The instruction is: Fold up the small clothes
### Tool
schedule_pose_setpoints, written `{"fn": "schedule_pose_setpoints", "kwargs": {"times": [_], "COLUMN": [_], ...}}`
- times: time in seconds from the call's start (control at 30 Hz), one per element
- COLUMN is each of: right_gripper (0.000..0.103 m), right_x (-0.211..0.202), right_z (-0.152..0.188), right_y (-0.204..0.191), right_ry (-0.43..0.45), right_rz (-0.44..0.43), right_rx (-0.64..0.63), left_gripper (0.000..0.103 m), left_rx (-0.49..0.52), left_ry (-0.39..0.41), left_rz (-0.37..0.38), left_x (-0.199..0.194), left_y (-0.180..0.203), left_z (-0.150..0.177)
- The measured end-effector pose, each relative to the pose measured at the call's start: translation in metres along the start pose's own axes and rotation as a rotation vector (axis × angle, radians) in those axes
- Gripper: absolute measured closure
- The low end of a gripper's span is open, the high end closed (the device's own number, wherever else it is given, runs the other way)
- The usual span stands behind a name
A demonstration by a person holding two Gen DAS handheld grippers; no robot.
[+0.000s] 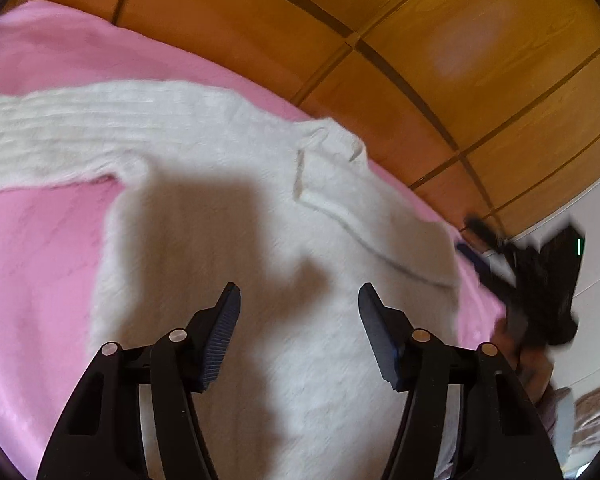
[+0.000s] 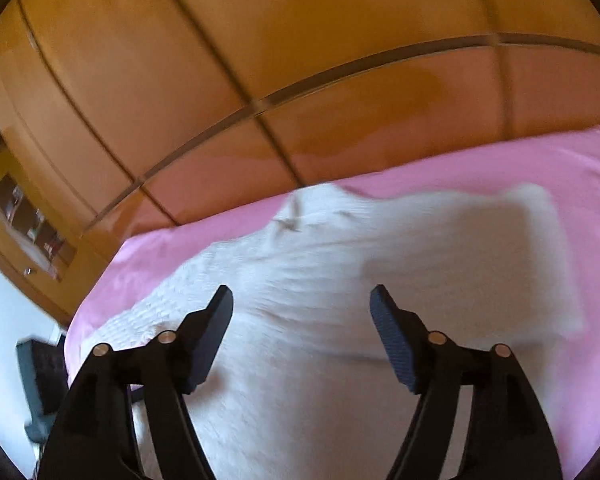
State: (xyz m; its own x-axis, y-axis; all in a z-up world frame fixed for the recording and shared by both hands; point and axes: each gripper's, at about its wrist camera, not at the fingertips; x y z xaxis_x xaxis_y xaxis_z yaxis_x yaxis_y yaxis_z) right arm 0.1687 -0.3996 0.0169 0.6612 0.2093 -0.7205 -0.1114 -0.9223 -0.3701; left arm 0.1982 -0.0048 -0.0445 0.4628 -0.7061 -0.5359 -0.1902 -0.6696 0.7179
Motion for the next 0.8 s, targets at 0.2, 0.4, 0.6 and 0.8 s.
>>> {"fn": "schedule_pose_setpoints", "kwargs": {"times": [0.2, 0.4, 0.6, 0.8], "right_gripper": [0.030, 0.028, 0.028, 0.031], "right_x": [-0.059, -0.084, -0.076, -0.061], "right_z": [0.027, 0.057, 0.056, 0.040], "right_y": [0.090, 0.155, 0.163, 0.142], "right_ry": [0.008, -0.025, -0.026, 0.015], "right_rz": [0.120, 0.211, 0.218, 0.201], "right_rx": [0.099, 0.218, 0.249, 0.231], "left_gripper": [0.042, 0.082, 0.099, 0.099], "left_rx": [-0.028, -0.074, -0.027, 0.037], "left_ry": [-0.050, -0.121, 0.024, 0.163], "left_rz": [0.006, 0.008, 0.117, 0.048], "left_x": [0.058, 0.131, 0.102, 0.046], "left_y": [0.003, 0.005, 0.042, 0.042], "left_z": [-0.032, -0.060, -0.102, -0.121]}}
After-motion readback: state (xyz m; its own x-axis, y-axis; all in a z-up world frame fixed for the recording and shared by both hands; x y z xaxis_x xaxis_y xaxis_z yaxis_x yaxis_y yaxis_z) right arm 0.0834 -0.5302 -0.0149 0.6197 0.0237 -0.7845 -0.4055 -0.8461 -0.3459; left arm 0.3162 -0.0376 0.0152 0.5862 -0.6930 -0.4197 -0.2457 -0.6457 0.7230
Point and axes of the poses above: each gripper's, at about its wrist camera, not at the fingertips, and x roughly the way its jaws point, y to its right, z to its underside, and after that the axes turned 11 degrees about z, right-handed
